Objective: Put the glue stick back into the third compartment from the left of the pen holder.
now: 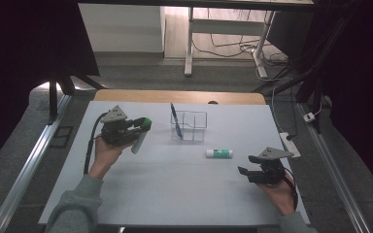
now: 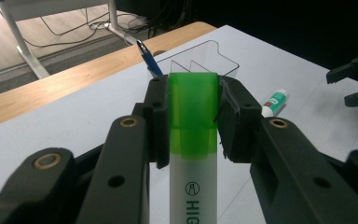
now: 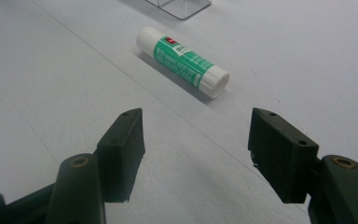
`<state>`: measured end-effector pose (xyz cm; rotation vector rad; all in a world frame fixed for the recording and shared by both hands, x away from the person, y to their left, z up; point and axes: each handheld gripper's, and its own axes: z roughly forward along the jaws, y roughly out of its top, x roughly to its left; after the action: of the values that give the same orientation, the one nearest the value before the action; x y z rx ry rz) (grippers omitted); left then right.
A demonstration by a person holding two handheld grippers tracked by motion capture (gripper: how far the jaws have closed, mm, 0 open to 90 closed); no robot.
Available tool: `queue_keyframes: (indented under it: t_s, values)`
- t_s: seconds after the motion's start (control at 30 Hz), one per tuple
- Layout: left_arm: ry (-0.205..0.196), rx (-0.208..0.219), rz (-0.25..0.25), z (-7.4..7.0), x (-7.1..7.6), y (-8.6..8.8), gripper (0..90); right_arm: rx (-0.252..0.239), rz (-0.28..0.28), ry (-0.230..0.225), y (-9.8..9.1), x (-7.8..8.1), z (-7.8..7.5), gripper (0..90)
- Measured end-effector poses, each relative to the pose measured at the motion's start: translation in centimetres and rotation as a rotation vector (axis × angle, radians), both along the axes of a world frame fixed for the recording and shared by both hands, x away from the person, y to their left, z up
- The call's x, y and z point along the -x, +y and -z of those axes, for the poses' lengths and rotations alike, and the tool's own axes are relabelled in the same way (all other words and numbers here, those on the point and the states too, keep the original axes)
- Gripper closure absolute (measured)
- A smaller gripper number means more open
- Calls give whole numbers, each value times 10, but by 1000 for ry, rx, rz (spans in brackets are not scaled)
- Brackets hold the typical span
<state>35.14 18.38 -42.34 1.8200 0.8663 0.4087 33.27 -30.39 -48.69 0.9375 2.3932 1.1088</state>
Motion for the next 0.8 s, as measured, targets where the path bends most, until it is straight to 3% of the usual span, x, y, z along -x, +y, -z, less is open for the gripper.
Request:
queue_keyframes:
  t_s: [0.3,0.67,0.8]
  values:
    - [-19,56,5,-2,0,-1,664,2,1,3,1,-1,2,357]
    - [-29,60,19,-4,-6,-16,664,-3,0,6,1,-1,3,357]
    - [-12,80,35,-3,-10,-20,664,-1,-5,8,2,-1,3,357]
